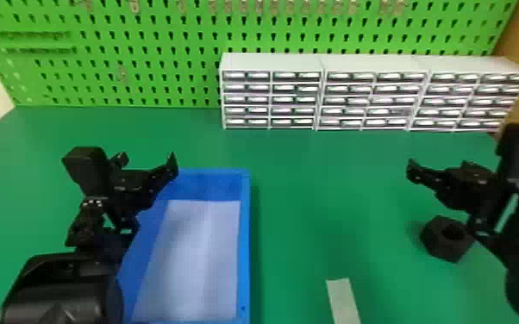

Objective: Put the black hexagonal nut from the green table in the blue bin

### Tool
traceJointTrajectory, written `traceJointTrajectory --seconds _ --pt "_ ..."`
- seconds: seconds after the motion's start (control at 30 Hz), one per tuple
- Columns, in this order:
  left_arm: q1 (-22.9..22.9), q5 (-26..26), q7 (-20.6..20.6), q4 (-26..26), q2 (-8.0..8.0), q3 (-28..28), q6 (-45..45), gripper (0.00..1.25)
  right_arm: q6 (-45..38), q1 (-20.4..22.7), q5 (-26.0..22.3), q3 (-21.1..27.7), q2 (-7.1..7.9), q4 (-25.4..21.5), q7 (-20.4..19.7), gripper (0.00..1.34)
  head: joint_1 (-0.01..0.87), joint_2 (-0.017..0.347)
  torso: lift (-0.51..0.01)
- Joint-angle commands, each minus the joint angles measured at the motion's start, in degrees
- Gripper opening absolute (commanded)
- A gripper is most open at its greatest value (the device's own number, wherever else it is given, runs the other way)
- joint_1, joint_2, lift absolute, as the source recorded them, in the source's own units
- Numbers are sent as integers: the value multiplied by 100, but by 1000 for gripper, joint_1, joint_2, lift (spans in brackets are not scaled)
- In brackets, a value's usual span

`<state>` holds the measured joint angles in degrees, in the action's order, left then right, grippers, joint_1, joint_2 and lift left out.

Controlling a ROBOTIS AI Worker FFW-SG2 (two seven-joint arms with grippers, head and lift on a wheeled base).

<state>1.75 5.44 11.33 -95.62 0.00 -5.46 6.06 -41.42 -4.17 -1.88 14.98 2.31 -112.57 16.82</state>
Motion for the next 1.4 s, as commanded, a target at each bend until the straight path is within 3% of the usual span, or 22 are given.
traceJointTrajectory --seconds 0.0,0.4,0.73,0.93,1.2,1.37 --pt "0 1 1 0 -15 1 0 1077 -710 -111 4 75 103 -151 -38 1233 686 51 -97" --pt "18 1 1 0 -15 10 0 1077 -2151 -427 74 198 253 -230 -38 1233 686 51 -97" --pt "35 -34 1 9 -15 36 0 1077 -3188 -682 408 268 490 -169 -38 1233 686 51 -97" --pt "35 -25 1 9 -15 27 0 1077 -3285 -761 426 295 622 174 -29 1233 686 51 -97" --pt "44 -34 1 9 -15 27 0 1077 -3258 -990 206 -66 965 780 -29 1235 686 51 -97" --pt "53 -43 1 18 -15 36 0 1077 -3127 -1069 127 -110 965 1026 -29 1236 686 51 -97"
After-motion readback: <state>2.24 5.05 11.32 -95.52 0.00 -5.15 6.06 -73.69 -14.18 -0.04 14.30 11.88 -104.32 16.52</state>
